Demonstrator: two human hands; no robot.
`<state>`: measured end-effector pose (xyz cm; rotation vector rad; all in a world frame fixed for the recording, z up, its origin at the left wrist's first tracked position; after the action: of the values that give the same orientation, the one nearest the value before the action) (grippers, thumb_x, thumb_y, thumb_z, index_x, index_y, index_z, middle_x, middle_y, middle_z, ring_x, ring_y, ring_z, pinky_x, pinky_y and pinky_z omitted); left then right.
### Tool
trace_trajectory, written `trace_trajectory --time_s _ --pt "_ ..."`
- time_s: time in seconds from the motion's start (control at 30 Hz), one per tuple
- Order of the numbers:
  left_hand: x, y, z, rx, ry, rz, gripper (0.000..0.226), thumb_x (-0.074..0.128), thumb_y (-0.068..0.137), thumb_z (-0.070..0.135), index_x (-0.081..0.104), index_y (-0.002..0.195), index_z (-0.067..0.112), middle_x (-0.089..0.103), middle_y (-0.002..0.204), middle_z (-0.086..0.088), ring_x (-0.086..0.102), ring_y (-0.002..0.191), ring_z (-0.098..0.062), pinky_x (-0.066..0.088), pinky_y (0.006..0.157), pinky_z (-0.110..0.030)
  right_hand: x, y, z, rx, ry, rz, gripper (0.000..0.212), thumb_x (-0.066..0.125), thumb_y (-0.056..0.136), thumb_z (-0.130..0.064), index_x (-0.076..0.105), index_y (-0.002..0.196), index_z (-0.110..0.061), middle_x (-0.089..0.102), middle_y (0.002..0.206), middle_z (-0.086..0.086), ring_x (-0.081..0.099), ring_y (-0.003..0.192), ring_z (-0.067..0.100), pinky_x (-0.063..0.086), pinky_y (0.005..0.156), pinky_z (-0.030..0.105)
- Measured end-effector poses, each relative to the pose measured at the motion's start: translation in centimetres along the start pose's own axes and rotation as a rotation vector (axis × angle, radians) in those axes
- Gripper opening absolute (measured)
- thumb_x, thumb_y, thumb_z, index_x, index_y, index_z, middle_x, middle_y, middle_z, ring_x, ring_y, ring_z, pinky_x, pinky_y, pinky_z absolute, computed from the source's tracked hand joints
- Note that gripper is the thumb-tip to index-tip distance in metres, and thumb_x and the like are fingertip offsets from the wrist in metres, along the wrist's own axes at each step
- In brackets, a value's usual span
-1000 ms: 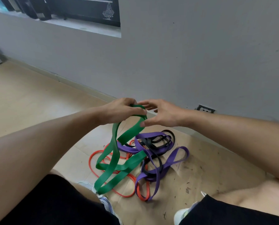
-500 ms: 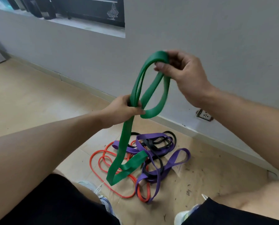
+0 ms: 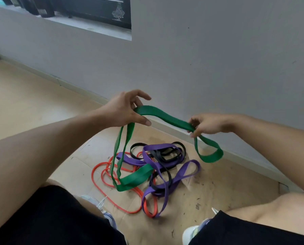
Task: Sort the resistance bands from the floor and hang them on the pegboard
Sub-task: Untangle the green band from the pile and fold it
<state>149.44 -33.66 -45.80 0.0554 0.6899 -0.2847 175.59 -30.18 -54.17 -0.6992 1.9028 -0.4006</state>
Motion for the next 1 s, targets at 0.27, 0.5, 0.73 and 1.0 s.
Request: trace_trajectory --time_s 0.27,0.5,0.73,1.0 --pt "2.0 -0.8 2.7 0.107 0.031 -0.139 0.081 0.094 0.067 0.017 0.054 0.136 0.03 0.075 0.092 0.005 0.071 0.079 -0.012 0.055 0.072 -0.019 4.8 -1.4 -7.7 -0.191 0.04 -0.161 0.096 0.091 0.075 -0.041 0.038 0.155 -0.033 0.039 0.162 -0.007 0.037 0.147 0.015 0.033 0.117 0.034" --pt "0.7 -1.1 4.9 0.233 0.016 -0.007 0.08 0.095 0.064 0.029 0.058 0.135 0.021 0.08 0.086 0.005 0.075 0.075 -0.009 0.053 0.072 -0.012 5.2 -1.6 -12.4 -0.409 0.46 -0.003 0.06 0.09 0.078 -0.022 0.063 0.132 -0.019 0.069 0.131 -0.004 0.062 0.12 0.0 0.053 0.085 0.011" --pt "0.0 -1.4 5.6 0.288 0.083 0.059 0.079 0.092 0.065 0.038 0.059 0.135 0.02 0.077 0.085 0.007 0.07 0.068 -0.001 0.052 0.071 -0.013 5.5 -1.6 -13.0 -0.429 0.6 0.053 0.052 0.091 0.077 -0.019 0.067 0.123 -0.015 0.074 0.119 -0.001 0.072 0.11 0.01 0.057 0.098 0.028" --pt "-0.2 -0.1 2.4 0.086 -0.111 0.037 0.113 0.087 0.059 0.064 0.036 0.153 0.029 0.063 0.13 0.009 0.062 0.116 -0.002 0.053 0.101 -0.03 3.5 -1.6 -12.6 -0.402 0.675 0.238 0.018 0.09 0.076 -0.028 0.077 0.087 -0.022 0.076 0.085 -0.006 0.075 0.089 0.017 0.056 0.101 0.049"
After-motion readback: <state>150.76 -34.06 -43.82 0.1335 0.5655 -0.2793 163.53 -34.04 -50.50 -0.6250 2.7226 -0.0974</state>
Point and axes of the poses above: each hand's wrist, its own y-axis towards the middle knuckle, its own x-axis out of the palm, z = x × y, the point moved 8 cm from there along y, towards the middle knuckle
